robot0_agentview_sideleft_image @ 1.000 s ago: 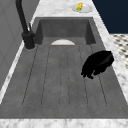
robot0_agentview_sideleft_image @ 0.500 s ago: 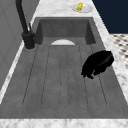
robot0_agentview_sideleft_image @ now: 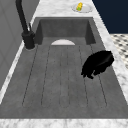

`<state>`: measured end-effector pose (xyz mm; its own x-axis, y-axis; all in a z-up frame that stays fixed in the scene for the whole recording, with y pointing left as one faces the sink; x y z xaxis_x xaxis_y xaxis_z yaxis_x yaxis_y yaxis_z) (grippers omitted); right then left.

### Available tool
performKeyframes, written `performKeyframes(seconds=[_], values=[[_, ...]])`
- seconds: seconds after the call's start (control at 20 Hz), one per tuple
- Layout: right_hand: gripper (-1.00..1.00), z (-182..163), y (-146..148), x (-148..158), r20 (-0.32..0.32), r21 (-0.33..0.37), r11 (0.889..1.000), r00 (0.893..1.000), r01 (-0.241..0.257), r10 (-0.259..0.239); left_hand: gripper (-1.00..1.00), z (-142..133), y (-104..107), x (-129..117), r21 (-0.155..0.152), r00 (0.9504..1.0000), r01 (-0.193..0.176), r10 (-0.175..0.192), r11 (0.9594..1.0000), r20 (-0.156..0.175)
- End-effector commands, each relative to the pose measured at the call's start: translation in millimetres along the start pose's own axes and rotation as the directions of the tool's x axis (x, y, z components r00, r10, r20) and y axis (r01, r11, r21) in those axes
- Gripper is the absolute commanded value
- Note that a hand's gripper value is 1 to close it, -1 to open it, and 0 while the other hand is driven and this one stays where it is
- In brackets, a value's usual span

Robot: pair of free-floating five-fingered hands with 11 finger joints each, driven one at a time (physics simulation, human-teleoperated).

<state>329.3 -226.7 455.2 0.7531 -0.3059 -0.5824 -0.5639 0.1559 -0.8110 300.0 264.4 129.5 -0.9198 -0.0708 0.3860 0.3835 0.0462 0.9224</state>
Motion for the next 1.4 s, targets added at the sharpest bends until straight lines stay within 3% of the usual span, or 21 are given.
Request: performKeyframes(seconds=[0.0, 0.2, 0.45, 0.55, 0.75, 1.05, 1.35], values=[[-1.0, -15, 22, -3, 0.047, -0.002, 0.999, 0.998, 0.037, -0.037, 0.0, 0, 0, 0, 0.0, 1.0, 0.0, 0.0, 1.0, 0.0], [-1.0, -30, 42, 0, 0.093, -0.022, 1.0, 0.996, 0.01, -0.008, 0.0, 0, 0, 0, 0.0, 1.0, 0.0, 0.0, 1.0, 0.0], [-1.0, -30, 59, 9, 0.143, -0.062, 0.997, 0.989, 0.048, -0.039, 0.0, 0, 0, 0, 0.0, 1.0, 0.0, 0.0, 1.0, 0.0], [-1.0, -29, 60, 7, 0.165, -0.08, 0.996, 0.986, 0.03, -0.017, 0.0, 0, 0, 0, 0.0, 1.0, 0.0, 0.0, 1.0, 0.0], [-1.0, -28, 64, 9, 0.249, -0.084, 0.996, 0.969, 0.027, -0.005, 0.0, 0, 0, 0, 0.0, 1.0, 0.0, 0.0, 1.0, 0.0], [-1.0, -28, 71, 14, 0.39, -0.087, 0.996, 0.92, 0.013, 0.022, 0.0, 0, 0, 0, 0.0, 1.0, 0.0, 0.0, 1.0, 0.0], [-1.0, -26, 85, 23, 0.522, -0.089, 0.996, 0.852, 0.016, 0.033, 0.0, 0, 0, 0, 0.0, 1.0, 0.0, 0.0, 1.0, 0.0]])
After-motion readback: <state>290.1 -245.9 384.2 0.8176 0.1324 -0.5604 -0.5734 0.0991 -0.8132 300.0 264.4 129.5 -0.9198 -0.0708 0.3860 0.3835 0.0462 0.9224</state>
